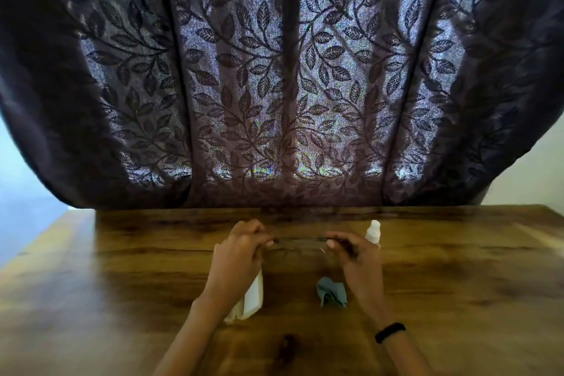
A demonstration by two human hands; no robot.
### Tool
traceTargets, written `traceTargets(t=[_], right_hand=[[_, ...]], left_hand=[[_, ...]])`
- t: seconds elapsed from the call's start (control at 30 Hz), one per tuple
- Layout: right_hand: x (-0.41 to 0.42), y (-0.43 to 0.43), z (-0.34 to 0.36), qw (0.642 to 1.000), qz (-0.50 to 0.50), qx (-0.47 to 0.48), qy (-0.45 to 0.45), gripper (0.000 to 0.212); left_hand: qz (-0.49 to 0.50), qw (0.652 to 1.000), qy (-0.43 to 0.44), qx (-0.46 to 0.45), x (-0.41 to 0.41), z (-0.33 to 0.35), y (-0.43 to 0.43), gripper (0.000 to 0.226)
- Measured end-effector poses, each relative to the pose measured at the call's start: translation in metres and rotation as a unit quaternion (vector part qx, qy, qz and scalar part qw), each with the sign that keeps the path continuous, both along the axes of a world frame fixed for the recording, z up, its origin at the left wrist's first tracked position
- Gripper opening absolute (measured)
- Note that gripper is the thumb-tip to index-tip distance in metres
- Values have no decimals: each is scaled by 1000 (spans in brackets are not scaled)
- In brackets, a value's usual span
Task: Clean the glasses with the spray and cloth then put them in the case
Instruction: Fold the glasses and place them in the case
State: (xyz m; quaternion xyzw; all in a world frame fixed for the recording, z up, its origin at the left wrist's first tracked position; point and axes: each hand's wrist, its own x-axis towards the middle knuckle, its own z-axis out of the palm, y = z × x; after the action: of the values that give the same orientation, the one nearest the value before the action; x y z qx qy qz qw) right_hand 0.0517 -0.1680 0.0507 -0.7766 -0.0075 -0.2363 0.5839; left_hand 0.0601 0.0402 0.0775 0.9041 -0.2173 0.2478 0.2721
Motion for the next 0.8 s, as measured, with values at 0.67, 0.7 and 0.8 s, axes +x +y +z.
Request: traceTargets(t=[0.67, 0.7, 0.8], right_hand=[[56, 55, 33, 960, 153, 180, 148, 11], [63, 61, 37, 955, 172, 178, 162, 9], [81, 76, 42, 929, 240, 186, 210, 16]], left_hand=[[-84, 768, 394, -499, -16, -28, 56, 33], [-80, 752, 391, -525, -19, -29, 57, 33], [-60, 720, 392, -569, -24, -32, 60, 30]])
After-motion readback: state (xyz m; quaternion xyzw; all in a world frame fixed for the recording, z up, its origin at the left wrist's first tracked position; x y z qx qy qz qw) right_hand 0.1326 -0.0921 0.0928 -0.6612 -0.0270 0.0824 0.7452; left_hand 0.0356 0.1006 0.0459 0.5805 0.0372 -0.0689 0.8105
